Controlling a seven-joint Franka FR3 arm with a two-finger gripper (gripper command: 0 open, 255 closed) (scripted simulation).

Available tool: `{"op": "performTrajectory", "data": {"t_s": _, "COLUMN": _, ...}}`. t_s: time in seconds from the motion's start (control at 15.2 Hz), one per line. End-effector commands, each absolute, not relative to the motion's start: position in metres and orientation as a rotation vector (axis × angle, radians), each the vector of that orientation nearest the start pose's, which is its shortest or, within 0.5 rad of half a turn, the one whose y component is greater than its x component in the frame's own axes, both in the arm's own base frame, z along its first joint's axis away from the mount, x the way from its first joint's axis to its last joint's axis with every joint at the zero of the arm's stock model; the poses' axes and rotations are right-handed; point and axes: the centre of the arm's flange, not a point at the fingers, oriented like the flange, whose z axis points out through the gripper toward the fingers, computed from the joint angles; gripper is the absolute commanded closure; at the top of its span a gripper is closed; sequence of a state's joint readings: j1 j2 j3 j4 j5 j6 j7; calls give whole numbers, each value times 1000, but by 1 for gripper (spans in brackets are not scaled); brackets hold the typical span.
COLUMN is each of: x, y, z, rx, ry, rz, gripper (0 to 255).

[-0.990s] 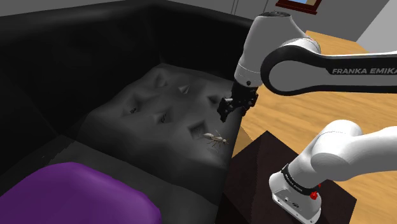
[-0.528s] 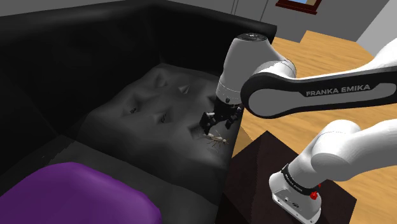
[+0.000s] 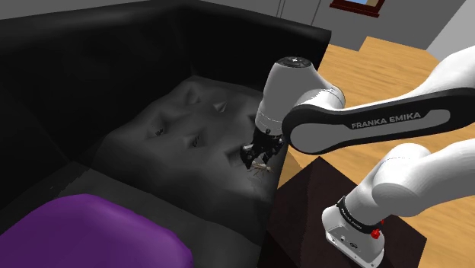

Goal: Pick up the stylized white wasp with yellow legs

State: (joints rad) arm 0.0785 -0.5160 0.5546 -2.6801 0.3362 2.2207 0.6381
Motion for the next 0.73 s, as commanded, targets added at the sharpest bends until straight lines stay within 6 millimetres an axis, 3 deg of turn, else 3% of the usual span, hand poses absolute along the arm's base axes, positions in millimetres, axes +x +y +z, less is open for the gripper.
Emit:
{"op": "performTrajectory", "data": {"t_s": 0.0, "x": 307, "y": 223, "z": 371, "rx": -3100, "ry": 420, "rz": -18, "gripper": 255}}
{"op": "performTrajectory", "data": {"t_s": 0.53, "x": 307, "y": 223, "z": 372, "rx": -3100, "ry": 420, "rz": -18, "gripper": 255}}
{"op": "performTrajectory", "data": {"t_s": 0.66, "x": 307, "y": 223, "z": 382, "rx": -3100, "ry": 420, "rz": -18, "gripper": 255}}
